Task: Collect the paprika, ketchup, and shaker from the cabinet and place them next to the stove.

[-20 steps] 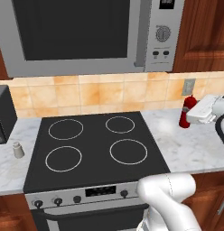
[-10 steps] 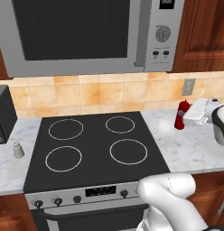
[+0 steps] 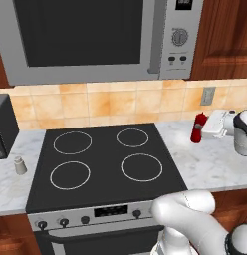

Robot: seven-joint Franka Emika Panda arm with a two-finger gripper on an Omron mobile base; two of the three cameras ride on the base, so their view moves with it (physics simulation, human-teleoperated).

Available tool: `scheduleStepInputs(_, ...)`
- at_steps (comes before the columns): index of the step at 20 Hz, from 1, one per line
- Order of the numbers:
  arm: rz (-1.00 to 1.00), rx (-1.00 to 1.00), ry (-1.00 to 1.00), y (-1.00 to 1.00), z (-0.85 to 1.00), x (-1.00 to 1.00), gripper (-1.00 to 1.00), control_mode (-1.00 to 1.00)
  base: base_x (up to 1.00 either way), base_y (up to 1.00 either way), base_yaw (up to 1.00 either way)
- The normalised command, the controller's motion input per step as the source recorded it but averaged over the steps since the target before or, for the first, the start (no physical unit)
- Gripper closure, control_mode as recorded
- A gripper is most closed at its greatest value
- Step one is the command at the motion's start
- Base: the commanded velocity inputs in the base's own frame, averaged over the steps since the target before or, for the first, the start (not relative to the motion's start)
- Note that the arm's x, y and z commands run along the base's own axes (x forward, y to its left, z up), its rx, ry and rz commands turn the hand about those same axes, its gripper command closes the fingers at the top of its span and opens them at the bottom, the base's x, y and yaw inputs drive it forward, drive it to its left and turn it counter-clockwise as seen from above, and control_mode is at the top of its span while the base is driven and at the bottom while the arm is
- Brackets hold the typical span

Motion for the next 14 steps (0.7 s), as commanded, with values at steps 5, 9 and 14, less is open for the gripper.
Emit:
scheduleStepInputs(5,0.05,0.00,0.00,-0.03,-0.22,0.40,1.00,-1.00,0.00,0.00,0.00)
scheduleStepInputs(9,0.05,0.00,0.01,-0.02,-0.30,0.43,1.00,-1.00,0.00,0.00,0.00)
scheduleStepInputs(14,0.04,-0.01,0.02,0.00,-0.41,0.42,1.00,-1.00,0.00,0.00,0.00)
